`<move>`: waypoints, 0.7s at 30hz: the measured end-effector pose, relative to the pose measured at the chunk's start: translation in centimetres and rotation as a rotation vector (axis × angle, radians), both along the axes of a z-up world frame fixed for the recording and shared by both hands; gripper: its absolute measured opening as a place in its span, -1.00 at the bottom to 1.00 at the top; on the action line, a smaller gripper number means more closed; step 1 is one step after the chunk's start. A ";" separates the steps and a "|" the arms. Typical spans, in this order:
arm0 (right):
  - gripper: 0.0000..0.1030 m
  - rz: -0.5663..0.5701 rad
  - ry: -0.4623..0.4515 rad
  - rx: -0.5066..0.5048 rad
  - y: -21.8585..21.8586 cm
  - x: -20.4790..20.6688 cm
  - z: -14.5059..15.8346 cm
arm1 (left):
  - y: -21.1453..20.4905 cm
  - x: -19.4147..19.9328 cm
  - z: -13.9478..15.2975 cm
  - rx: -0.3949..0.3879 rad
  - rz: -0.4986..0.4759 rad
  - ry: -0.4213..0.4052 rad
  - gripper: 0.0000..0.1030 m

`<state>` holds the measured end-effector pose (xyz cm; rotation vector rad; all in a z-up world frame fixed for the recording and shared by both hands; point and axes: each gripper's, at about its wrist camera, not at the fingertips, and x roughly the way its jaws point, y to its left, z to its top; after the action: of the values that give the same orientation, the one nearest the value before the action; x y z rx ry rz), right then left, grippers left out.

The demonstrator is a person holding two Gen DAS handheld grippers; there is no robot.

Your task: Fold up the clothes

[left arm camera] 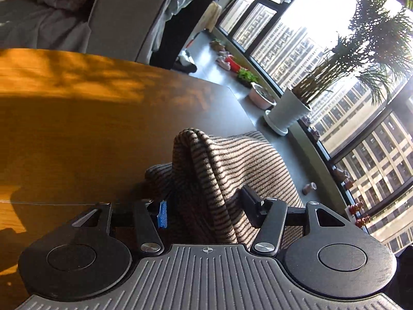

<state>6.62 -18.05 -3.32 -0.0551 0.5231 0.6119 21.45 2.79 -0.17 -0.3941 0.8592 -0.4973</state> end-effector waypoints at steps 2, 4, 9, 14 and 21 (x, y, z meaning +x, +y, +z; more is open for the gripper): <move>-0.28 -0.009 0.016 0.019 -0.2 -0.2 -0.1 | 0.3 -0.5 -0.6 -0.012 0.007 0.002 0.30; -0.26 -0.015 0.015 0.014 -0.1 -0.1 -0.1 | 0.3 -0.7 -0.3 -0.008 0.011 -0.019 0.26; -0.10 -0.015 -0.011 -0.013 0.6 -0.5 -0.3 | -0.3 -2.7 3.2 0.048 0.016 -0.164 0.16; 0.13 -0.013 -0.035 -0.035 1.5 -1.1 -0.5 | -1.9 -4.1 5.8 0.036 -0.019 -0.255 0.16; 0.22 -0.009 -0.050 -0.016 0.7 -1.3 0.6 | -5.6 -3.0 3.8 0.047 -0.109 -0.221 0.19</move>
<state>5.35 -17.36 -2.69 -0.0830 0.4800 0.5962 18.50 -2.76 3.62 -0.2451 0.6795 -0.6080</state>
